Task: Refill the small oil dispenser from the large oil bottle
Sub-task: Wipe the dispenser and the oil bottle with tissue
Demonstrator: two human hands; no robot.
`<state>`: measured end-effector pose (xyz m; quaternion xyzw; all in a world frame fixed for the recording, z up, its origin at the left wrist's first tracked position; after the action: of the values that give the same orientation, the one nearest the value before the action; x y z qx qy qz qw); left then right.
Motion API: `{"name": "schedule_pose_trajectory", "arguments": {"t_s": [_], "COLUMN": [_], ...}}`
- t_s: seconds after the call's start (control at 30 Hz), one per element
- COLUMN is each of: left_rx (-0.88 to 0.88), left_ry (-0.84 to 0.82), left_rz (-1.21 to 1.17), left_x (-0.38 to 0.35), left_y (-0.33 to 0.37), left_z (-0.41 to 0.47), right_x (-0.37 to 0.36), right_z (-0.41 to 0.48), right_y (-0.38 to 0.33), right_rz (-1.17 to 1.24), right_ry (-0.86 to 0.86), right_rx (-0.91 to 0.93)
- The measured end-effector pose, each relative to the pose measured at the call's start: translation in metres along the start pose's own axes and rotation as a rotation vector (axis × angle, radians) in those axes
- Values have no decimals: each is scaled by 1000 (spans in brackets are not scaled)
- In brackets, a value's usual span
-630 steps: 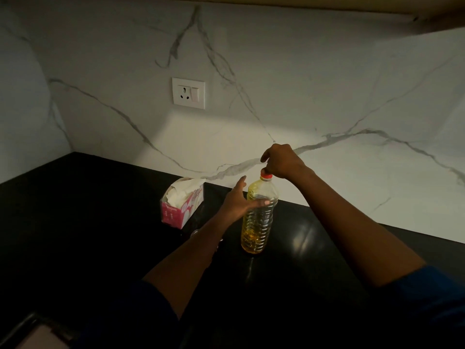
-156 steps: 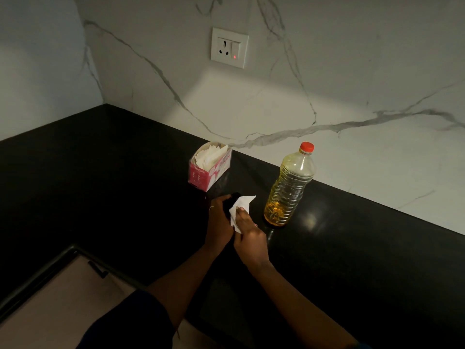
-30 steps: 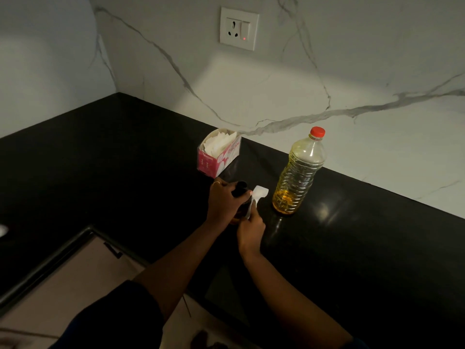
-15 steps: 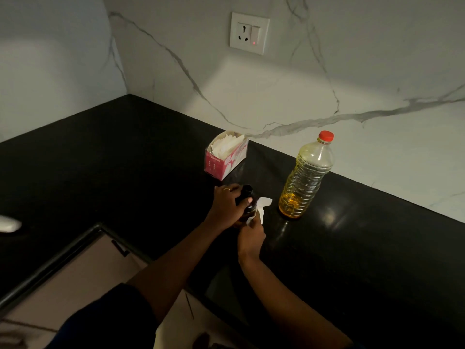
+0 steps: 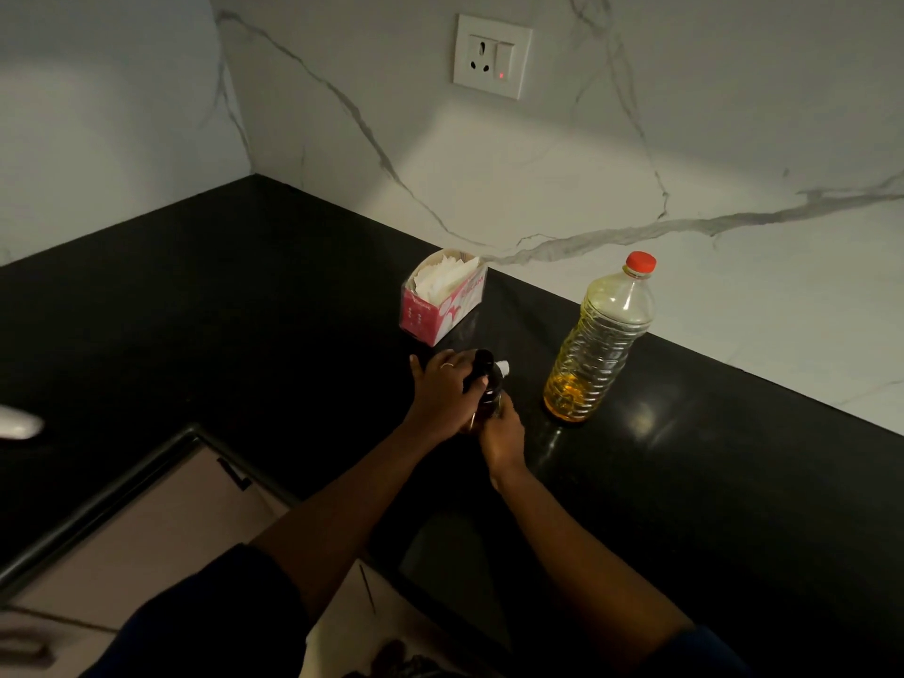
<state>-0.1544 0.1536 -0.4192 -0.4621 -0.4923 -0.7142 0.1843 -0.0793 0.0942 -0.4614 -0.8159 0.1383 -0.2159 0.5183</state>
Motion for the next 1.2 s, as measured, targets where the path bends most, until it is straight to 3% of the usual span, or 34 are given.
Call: {"name": "schedule_pose_trajectory", "arguments": {"t_s": [0.37, 0.57, 0.63, 0.8, 0.9, 1.07, 1.2], "left_rx": [74, 97, 93, 108, 108, 124, 136], "left_ry": [-8, -84, -131, -161, -172, -148, -117], "left_rz": [56, 125, 145, 178, 196, 182, 176], "left_x": [2, 7, 9, 12, 12, 11, 8], "left_y": [5, 10, 9, 12, 12, 12, 12], "left_z": [4, 8, 9, 11, 12, 14, 12], "right_x": [-19, -9, -6, 3, 12, 18, 13], "right_z": [-36, -10, -6, -9, -5, 7, 4], "right_y": [-6, -16, -12, -3, -5, -7, -6], "right_rz": [-14, 48, 138, 633, 788, 479, 417], "right_ry": [190, 129, 95, 61, 145, 363, 371], "right_rx": [199, 124, 114, -46, -85, -51, -16]}}
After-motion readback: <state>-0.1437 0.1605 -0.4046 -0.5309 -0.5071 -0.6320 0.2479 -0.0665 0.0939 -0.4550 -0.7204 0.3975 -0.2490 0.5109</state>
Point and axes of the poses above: each hand's wrist, its own z-axis towards the middle knuckle, its own x-axis out of the back of the hand, y = z × x, the point moved 2 cm from there along z, towards the middle knuckle, and after that the axes turned 6 degrees about -x, right-handed, at the moved point
